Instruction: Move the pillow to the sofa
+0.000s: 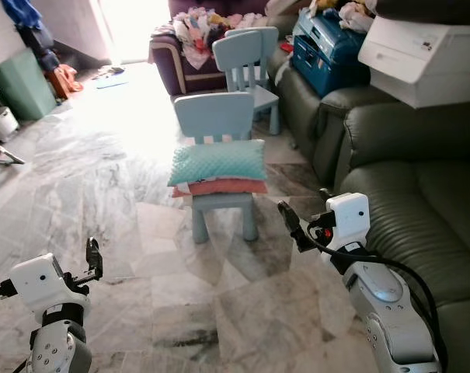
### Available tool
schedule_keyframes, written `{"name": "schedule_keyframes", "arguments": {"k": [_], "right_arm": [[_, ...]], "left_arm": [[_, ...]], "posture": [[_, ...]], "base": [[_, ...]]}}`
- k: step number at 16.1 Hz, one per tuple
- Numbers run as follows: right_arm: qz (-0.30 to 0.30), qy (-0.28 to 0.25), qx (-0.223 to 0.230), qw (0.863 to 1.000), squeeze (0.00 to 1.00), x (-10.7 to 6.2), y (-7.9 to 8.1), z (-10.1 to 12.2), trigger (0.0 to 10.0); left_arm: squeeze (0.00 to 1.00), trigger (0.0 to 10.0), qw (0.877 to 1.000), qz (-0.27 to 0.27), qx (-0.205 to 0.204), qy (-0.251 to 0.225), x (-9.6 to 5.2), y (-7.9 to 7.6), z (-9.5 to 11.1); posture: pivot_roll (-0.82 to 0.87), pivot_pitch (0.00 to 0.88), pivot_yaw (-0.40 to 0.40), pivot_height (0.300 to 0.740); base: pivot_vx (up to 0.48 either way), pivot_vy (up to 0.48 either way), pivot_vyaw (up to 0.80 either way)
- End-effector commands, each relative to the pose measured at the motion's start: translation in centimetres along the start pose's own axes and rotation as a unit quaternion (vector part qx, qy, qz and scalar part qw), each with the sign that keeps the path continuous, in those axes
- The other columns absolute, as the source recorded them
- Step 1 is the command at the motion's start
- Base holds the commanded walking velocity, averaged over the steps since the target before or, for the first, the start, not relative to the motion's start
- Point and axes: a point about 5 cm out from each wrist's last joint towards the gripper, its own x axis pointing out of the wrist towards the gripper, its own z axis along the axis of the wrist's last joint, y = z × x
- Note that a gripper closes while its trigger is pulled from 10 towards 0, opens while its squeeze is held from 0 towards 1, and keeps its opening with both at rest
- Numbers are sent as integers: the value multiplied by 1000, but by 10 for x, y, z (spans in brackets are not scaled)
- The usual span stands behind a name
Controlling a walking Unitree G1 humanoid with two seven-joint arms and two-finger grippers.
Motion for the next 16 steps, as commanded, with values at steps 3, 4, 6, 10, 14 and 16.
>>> {"name": "schedule_keyframes", "arguments": {"k": [3,4,6,10,14,16], "right_arm": [[5,-4,0,1000,0,2,2,1,10000],[6,-5,1,1000,0,2,3,1,10000],[6,-5,1,1000,0,2,3,1,10000],[13,-6,1,1000,0,3,4,1,10000],[23,-7,0,1000,0,4,6,1,10000],[24,-7,0,1000,0,4,6,1,10000]], "left_arm": [[0,10000,1000,5,6,-5,0,6,3],[0,10000,1000,5,6,-5,0,6,2],[0,10000,1000,4,8,-6,0,6,3],[0,10000,1000,5,10,-8,-1,6,3],[0,10000,1000,7,10,-6,-3,7,2],[0,10000,1000,7,10,-6,-3,7,2]], "posture": [[-152,0,80,740],[-153,0,82,740],[-155,0,82,740],[-150,0,78,740],[-147,0,76,740],[-149,0,76,740]], "base": [[394,0,0],[398,0,0],[428,0,0],[427,0,0],[424,0,0],[422,0,0]]}}
